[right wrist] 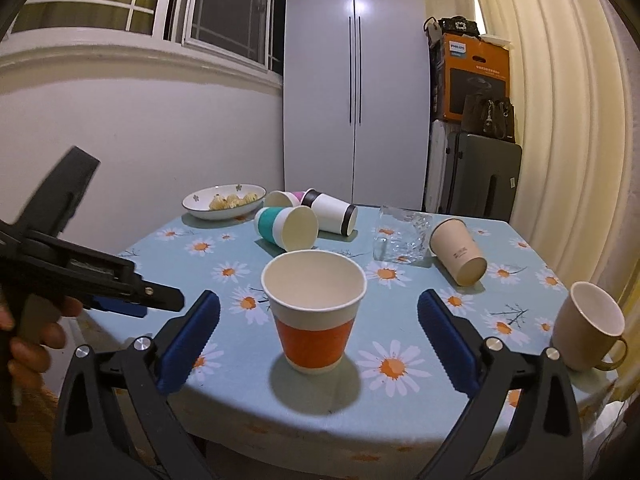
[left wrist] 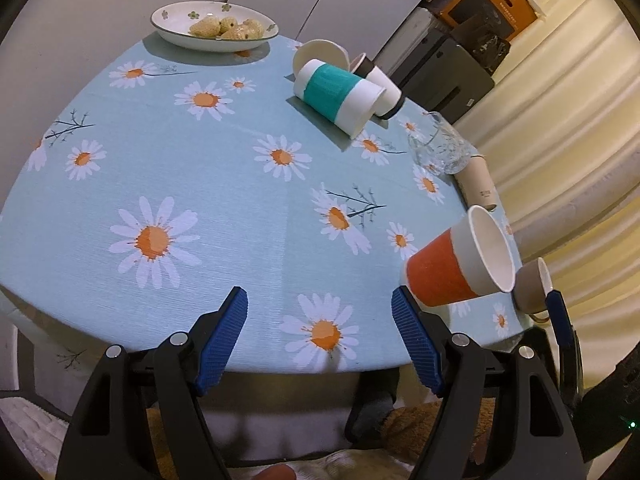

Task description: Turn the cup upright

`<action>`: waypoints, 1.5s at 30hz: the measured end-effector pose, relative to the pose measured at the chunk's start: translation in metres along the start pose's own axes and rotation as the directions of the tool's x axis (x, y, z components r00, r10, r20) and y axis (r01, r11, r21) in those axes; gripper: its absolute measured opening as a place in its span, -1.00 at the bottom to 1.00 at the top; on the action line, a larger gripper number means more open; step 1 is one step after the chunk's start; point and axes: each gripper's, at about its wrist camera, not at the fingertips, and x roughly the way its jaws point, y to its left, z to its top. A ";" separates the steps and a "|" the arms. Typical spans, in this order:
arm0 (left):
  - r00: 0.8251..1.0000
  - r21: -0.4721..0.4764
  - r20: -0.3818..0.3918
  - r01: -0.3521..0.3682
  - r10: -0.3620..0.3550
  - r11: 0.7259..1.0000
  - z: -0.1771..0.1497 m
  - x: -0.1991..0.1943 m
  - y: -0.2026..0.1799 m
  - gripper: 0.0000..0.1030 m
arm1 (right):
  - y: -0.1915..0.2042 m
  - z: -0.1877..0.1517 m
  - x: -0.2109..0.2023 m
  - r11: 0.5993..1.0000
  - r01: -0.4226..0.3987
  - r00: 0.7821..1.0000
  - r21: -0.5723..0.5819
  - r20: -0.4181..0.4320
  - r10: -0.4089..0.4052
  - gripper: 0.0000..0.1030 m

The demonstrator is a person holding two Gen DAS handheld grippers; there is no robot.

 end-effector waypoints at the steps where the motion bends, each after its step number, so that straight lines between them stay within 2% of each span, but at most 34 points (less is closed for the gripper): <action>1: 1.000 0.005 0.001 0.000 0.000 1.000 -0.001 0.000 -0.001 0.50 | 0.001 0.001 -0.003 1.000 -0.001 1.000 -0.004 0.003 0.001 0.90; 2: 1.000 0.007 0.005 0.003 -0.003 1.000 -0.002 -0.001 -0.001 0.67 | 0.001 0.003 -0.007 1.000 -0.005 1.000 -0.005 0.006 0.006 0.90; 8: 0.999 0.062 0.038 0.004 -0.006 0.998 -0.011 -0.009 -0.012 0.69 | -0.005 0.010 -0.019 0.999 -0.049 0.999 0.003 -0.018 0.049 0.90; 13: 0.995 0.144 0.101 -0.013 -0.002 0.990 -0.020 -0.024 -0.027 0.74 | -0.013 0.024 -0.033 0.998 -0.064 0.998 -0.012 -0.008 0.064 0.90; 15: 0.992 0.187 0.130 -0.027 0.003 0.982 -0.026 -0.030 -0.035 0.83 | -0.017 0.028 -0.037 0.998 -0.066 0.998 -0.016 -0.001 0.066 0.90; 22: 0.984 0.286 0.178 -0.078 0.027 0.955 -0.046 -0.043 -0.055 0.85 | -0.036 0.041 -0.052 0.993 -0.101 0.995 -0.056 -0.016 0.100 0.90; 27: 0.968 0.359 0.248 -0.120 0.030 0.926 -0.060 -0.055 -0.070 0.87 | -0.046 0.045 -0.051 0.983 -0.162 0.984 -0.085 -0.094 0.154 0.90; 32: 0.975 0.387 0.223 -0.110 0.023 0.916 -0.070 -0.055 -0.075 0.87 | -0.055 0.047 -0.060 0.981 -0.170 0.983 -0.089 -0.091 0.162 0.90; 35: 0.970 0.409 0.245 -0.103 0.000 0.907 -0.075 -0.061 -0.079 0.87 | -0.059 0.044 -0.059 0.982 -0.170 0.981 -0.083 -0.109 0.161 0.90; 40: 0.968 0.414 0.251 -0.116 0.009 0.903 -0.078 -0.061 -0.081 0.87 | -0.060 0.027 -0.049 0.986 -0.133 0.980 -0.105 -0.162 0.115 0.90; 45: 0.967 0.411 0.254 -0.125 0.018 0.903 -0.079 -0.060 -0.082 0.87 | -0.058 0.022 -0.046 0.983 -0.143 0.977 -0.115 -0.174 0.121 0.90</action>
